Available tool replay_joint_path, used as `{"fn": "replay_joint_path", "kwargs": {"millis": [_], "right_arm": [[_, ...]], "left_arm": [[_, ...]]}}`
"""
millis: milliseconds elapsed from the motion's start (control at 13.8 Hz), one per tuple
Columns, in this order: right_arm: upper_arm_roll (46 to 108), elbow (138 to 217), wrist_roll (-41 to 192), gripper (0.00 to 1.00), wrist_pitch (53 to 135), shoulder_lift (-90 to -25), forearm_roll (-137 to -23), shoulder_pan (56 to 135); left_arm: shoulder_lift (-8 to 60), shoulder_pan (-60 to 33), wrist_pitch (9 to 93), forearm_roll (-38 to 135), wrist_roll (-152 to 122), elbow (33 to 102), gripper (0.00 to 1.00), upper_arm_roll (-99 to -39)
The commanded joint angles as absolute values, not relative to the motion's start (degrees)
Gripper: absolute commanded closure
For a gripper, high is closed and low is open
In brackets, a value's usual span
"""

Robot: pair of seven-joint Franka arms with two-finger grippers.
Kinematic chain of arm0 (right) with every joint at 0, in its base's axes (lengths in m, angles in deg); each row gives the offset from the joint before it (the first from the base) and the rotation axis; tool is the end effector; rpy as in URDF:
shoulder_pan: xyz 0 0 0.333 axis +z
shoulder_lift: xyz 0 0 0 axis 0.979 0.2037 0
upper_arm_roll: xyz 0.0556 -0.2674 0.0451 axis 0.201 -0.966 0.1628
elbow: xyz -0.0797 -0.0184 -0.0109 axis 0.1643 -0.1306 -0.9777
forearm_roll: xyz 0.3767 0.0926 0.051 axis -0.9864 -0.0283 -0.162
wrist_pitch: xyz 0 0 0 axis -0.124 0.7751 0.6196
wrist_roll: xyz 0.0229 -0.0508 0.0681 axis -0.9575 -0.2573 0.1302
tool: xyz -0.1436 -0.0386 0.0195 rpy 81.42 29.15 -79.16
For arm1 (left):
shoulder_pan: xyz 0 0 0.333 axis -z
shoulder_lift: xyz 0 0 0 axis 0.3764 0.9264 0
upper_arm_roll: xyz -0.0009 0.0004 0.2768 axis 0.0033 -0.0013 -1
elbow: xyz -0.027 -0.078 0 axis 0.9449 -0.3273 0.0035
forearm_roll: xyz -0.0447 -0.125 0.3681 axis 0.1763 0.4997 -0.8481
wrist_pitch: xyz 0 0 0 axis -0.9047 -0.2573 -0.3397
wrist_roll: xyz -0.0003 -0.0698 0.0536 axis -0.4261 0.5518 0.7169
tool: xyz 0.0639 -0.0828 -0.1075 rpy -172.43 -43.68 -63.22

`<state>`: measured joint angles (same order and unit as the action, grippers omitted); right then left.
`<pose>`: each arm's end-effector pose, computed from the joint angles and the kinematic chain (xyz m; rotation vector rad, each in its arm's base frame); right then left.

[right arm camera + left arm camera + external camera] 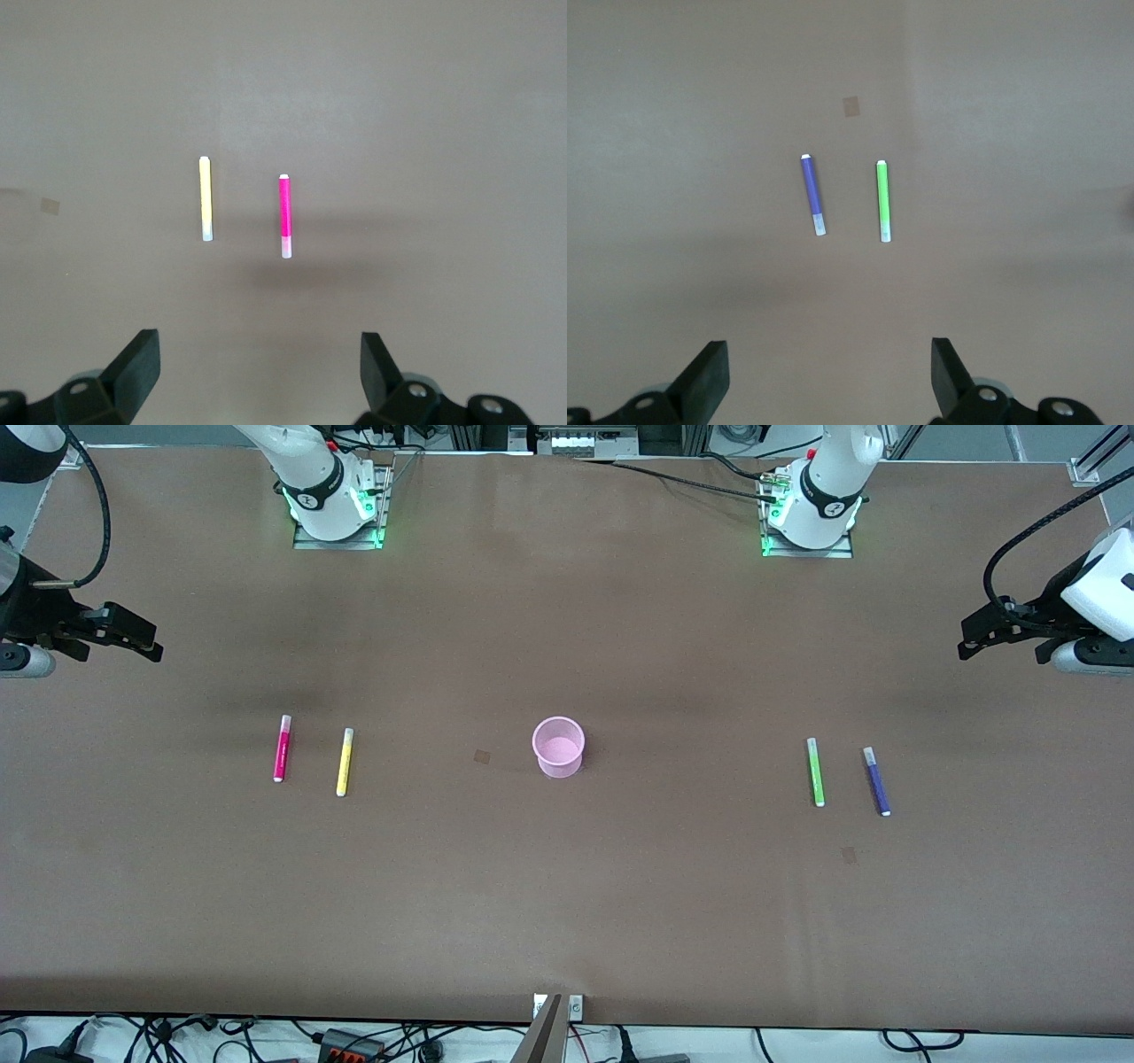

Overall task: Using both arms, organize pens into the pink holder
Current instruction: 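Reach both grippers down to the magenta and purple pens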

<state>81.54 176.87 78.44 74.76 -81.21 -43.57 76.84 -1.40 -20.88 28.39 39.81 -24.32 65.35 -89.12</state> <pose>0.5535 -0.0203 0.4892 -3.1362 -0.0035 0.0394 0.5479 0.0079 0.5036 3.1332 -0.0575 -0.0380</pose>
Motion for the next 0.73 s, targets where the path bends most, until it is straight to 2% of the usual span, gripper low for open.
{"fn": "replay_joint_path", "kwargs": {"millis": [0, 218, 435, 653], "right_arm": [[82.28, 176.97, 79.0, 0.0, 74.69, -80.03, -42.99, 76.31], [82.37, 176.79, 78.47, 0.0, 75.04, -76.52, -43.25, 76.31], [82.46, 177.32, 78.29, 0.0, 80.12, -70.81, -42.98, 76.57], [82.46, 177.32, 78.73, 0.0, 83.2, -63.78, -42.98, 76.31]], "left_arm": [[0.38, -20.79, 26.94, 39.57, -24.55, 63.0, 0.0, -89.37], [4.05, -20.97, 26.24, 38.96, -25.42, 62.92, 0.0, -89.37], [8.97, -22.46, 27.63, 39.05, -25.52, 62.83, 0.0, -89.37], [15.55, -23.51, 34.99, 39.05, -25.43, 63.53, 0.0, -89.37]]}}
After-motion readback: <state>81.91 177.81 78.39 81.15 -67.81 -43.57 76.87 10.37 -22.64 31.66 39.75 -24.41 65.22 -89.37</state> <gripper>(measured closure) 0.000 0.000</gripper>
